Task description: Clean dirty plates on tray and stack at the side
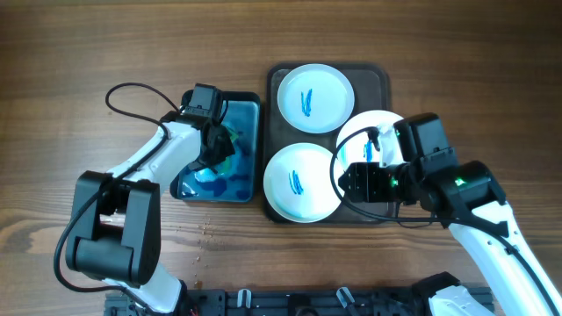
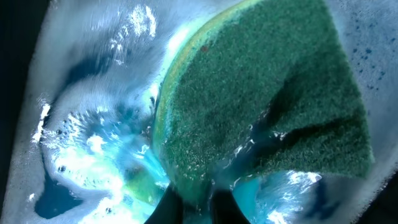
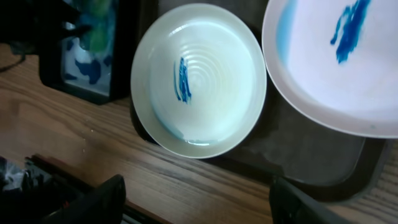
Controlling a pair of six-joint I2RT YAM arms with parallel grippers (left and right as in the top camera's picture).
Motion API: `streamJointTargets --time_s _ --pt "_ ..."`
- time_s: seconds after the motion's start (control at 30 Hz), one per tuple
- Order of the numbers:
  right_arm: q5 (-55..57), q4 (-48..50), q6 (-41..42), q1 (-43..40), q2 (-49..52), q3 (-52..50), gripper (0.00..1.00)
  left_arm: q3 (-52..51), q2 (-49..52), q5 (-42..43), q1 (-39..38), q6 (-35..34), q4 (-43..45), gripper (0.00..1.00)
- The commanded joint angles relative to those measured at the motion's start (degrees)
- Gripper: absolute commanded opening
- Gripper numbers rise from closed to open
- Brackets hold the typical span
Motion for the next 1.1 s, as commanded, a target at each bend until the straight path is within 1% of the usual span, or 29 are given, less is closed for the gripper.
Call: streamJointTargets --time_s 0.0,0.03,0.07,0.13,0.2,0.23,0.3,0.37,0.47,0.53,0.57,0.63,0.7,0.8,0.9,0.93,0.97,1.03,1.07 --pt "1.1 0.1 1.0 0.3 0.3 -1.8 0.72 1.1 0.6 0.3 0.2 -0.4 -4.4 0.06" --pt "1.1 0.2 1.1 0.3 0.3 -2.0 0.72 1.7 0.1 0.3 0.2 -0.4 -5.7 0.17" --pt "1.1 0.4 1.1 0.3 0.3 -2.3 0.72 2.7 -0.8 0.3 0.2 -0.4 -7.5 0.36" --pt "1.1 0.7 1.0 0.3 0.3 -2.9 0.72 4.3 -2.5 0.3 0.2 -0.4 -9.4 0.52" --pt "1.1 0.8 1.0 0.3 0.3 -3.5 0.72 4.9 -4.0 0.3 0.2 -0.4 -8.9 0.62" --pt "1.1 0.8 1.0 0.3 0.4 -3.9 0.72 4.9 -4.5 0.1 0.2 -0.3 -8.0 0.63" --pt "1.1 0.8 1.0 0.3 0.5 -4.4 0.72 4.8 -4.5 -1.1 0.2 -0.1 -6.5 0.61" --pt "1.1 0.8 1.0 0.3 0.6 -4.9 0.72 4.3 -3.9 -2.0 0.1 1.6 -3.9 0.58" --pt "1.1 0.8 1.0 0.3 0.7 -5.6 0.72 1.7 -1.2 -1.9 0.0 2.7 2.8 0.59" --pt "1.1 1.2 1.2 0.3 0.7 -6.1 0.72 0.4 0.5 -1.9 0.0 2.7 5.1 0.58" --pt "1.1 1.2 1.4 0.3 0.7 -6.3 0.72 0.0 1.6 -1.9 0.0 2.7 5.9 0.54" --pt "1.1 1.3 1.8 0.3 0.7 -6.6 0.72 -0.1 3.9 -1.9 0.0 2.8 6.1 0.31" --pt "1.1 1.7 2.5 0.3 0.7 -6.9 0.72 -0.1 5.0 -1.8 0.0 4.2 5.8 0.04" --pt "1.1 2.3 2.5 0.3 0.7 -7.0 0.72 0.0 4.7 -1.9 0.1 7.5 5.5 0.04" --pt "1.1 2.8 2.5 0.3 0.7 -7.0 0.72 1.3 2.9 -1.6 0.3 7.0 3.7 0.04" --pt "1.2 2.9 2.5 0.3 0.7 -7.0 0.72 2.3 1.9 -1.6 0.4 6.9 2.3 0.20" --pt "1.2 2.9 2.5 0.3 0.7 -7.0 0.72 3.2 0.9 -1.6 0.4 6.7 1.0 0.42" --pt "1.2 3.0 2.5 0.3 0.7 -7.0 0.72 5.2 -1.1 -1.2 0.4 6.5 -1.7 0.57" --pt "1.2 3.0 2.5 0.3 0.7 -7.0 0.72 6.3 -2.4 -0.7 0.4 6.5 -3.5 0.68"
